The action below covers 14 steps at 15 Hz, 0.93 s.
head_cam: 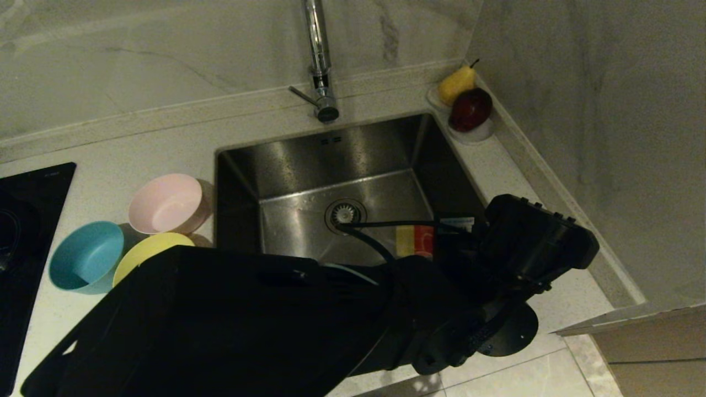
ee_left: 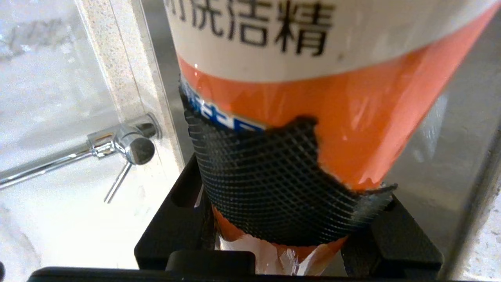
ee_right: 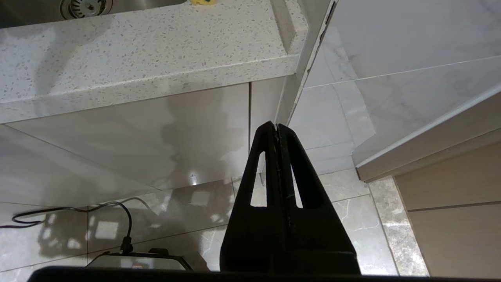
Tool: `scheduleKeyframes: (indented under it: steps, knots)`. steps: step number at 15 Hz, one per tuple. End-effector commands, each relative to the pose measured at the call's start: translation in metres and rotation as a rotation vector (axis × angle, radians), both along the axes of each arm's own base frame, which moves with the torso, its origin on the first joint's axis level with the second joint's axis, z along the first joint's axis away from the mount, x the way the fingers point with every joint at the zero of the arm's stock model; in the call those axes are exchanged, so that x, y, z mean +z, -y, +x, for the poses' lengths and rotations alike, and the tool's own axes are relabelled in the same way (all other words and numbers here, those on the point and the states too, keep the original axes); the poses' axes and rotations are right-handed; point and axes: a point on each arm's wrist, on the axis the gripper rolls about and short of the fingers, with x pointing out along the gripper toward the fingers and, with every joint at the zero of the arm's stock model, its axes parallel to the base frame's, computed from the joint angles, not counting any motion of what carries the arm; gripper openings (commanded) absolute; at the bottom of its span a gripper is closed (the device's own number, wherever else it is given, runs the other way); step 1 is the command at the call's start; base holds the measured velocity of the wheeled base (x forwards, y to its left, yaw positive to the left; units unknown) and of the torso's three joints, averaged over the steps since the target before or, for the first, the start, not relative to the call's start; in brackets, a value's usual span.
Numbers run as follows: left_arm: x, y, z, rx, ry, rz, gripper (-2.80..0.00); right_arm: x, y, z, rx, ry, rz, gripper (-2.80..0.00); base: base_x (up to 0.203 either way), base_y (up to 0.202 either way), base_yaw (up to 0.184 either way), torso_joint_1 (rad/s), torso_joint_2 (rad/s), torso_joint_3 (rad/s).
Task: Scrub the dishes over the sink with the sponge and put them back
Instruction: Squeeze it onto the sponge
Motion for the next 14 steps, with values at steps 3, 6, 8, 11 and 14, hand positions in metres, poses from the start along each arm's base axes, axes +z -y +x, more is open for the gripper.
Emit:
scheduleKeyframes:
  steps: [3,6,8,11,14]
  knots:
    - [-0.007,0.003,0.003,0.025,0.005,0.027,-2.80,0.000,0.000,0.000,0.000,-0.002,0.000,-2.80,0.000,0.000,0.000,0.000,0.00,0.000]
    - [-0.012,0.006,0.005,0.057,0.015,0.046,-2.80,0.000,0.000,0.000,0.000,-0.002,-0.001,-2.80,0.000,0.000,0.000,0.000,0.00,0.000]
    - [-0.014,0.006,0.005,0.063,0.015,0.054,-2.80,0.000,0.000,0.000,-0.001,0.000,-0.001,-2.80,0.000,0.000,0.000,0.000,0.00,0.000]
    - [-0.015,0.010,0.007,0.075,0.022,0.059,-2.80,0.000,0.000,0.000,0.000,-0.001,-0.001,-2.80,0.000,0.000,0.000,0.000,0.00,0.000]
    - [-0.018,0.012,0.008,0.096,0.028,0.083,-2.80,0.000,0.000,0.000,0.000,-0.001,0.000,-2.80,0.000,0.000,0.000,0.000,0.00,0.000]
